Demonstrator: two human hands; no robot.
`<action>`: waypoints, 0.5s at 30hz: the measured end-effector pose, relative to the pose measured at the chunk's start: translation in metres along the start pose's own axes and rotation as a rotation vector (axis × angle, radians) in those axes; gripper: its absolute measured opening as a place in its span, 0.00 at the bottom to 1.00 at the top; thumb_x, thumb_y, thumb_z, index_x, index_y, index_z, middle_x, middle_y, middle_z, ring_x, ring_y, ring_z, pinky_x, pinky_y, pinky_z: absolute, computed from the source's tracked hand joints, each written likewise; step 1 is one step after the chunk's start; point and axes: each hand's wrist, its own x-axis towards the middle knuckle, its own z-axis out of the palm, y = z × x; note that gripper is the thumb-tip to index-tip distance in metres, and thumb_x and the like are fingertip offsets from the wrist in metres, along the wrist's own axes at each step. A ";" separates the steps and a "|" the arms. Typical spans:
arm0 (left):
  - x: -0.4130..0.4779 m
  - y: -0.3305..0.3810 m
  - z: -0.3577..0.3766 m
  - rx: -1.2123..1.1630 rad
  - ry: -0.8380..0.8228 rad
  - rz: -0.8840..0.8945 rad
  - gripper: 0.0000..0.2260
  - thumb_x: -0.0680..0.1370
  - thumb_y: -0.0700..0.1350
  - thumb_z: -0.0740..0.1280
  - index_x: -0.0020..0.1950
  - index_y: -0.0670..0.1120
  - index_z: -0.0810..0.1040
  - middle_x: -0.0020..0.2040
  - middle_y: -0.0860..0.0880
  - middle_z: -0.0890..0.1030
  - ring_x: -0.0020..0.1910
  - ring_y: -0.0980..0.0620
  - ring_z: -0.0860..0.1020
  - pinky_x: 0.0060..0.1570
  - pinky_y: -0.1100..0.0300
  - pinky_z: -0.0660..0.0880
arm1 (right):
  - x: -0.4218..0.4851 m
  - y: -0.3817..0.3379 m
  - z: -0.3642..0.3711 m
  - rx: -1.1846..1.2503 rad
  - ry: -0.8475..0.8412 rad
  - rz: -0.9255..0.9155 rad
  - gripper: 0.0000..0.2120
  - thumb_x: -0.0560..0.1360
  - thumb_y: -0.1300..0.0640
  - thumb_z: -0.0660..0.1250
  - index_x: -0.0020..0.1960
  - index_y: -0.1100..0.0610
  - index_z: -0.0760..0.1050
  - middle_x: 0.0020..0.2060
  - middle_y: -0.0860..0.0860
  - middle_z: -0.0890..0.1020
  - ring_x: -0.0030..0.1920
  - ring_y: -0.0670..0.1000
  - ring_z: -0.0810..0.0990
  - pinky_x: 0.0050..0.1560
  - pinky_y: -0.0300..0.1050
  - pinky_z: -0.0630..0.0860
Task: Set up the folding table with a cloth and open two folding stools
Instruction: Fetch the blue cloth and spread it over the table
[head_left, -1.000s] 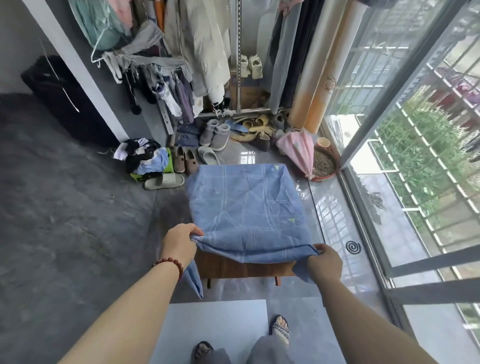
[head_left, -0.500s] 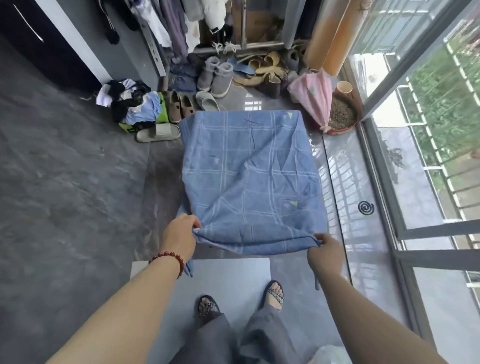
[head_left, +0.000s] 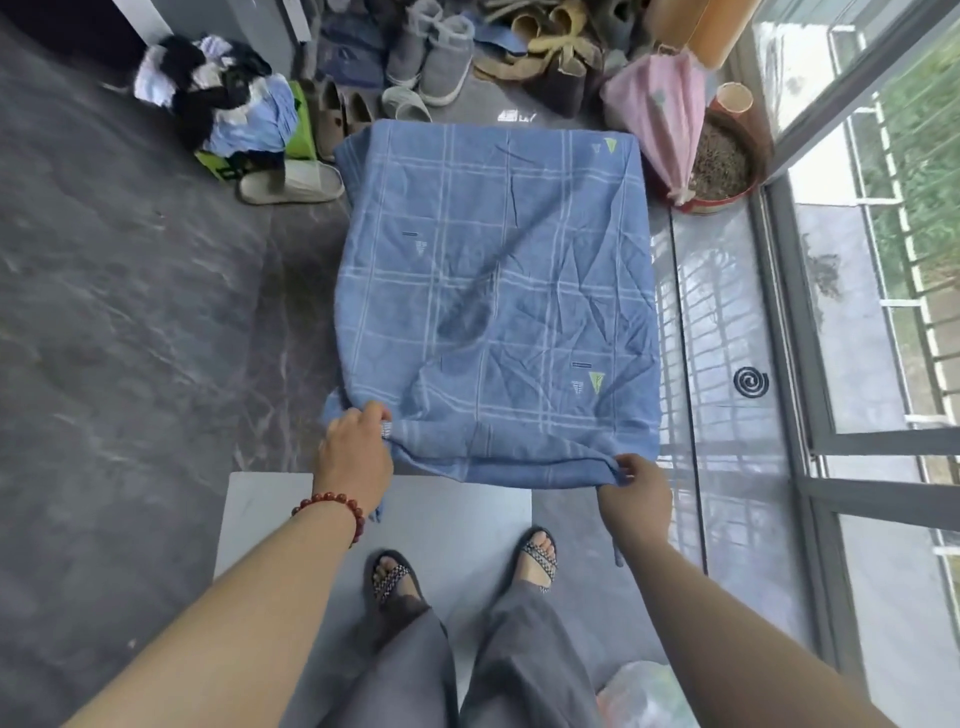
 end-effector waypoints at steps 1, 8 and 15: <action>0.002 0.000 0.004 -0.006 0.011 0.012 0.12 0.73 0.35 0.64 0.55 0.43 0.73 0.51 0.40 0.76 0.54 0.39 0.72 0.52 0.49 0.70 | 0.002 0.002 0.003 0.008 0.004 -0.011 0.13 0.67 0.66 0.64 0.49 0.59 0.78 0.46 0.56 0.80 0.46 0.58 0.78 0.45 0.45 0.74; 0.000 -0.007 0.021 0.057 -0.064 -0.061 0.14 0.73 0.43 0.69 0.57 0.48 0.73 0.56 0.44 0.71 0.60 0.43 0.69 0.55 0.49 0.69 | 0.011 0.007 0.017 0.001 -0.009 -0.035 0.15 0.68 0.68 0.62 0.53 0.61 0.76 0.51 0.57 0.77 0.49 0.59 0.77 0.48 0.49 0.75; -0.006 0.003 0.027 0.020 -0.275 -0.021 0.20 0.70 0.44 0.68 0.60 0.56 0.72 0.61 0.51 0.68 0.64 0.50 0.67 0.62 0.52 0.65 | 0.006 0.002 0.020 -0.025 -0.146 -0.125 0.17 0.67 0.64 0.69 0.56 0.57 0.75 0.55 0.52 0.72 0.48 0.48 0.72 0.49 0.41 0.69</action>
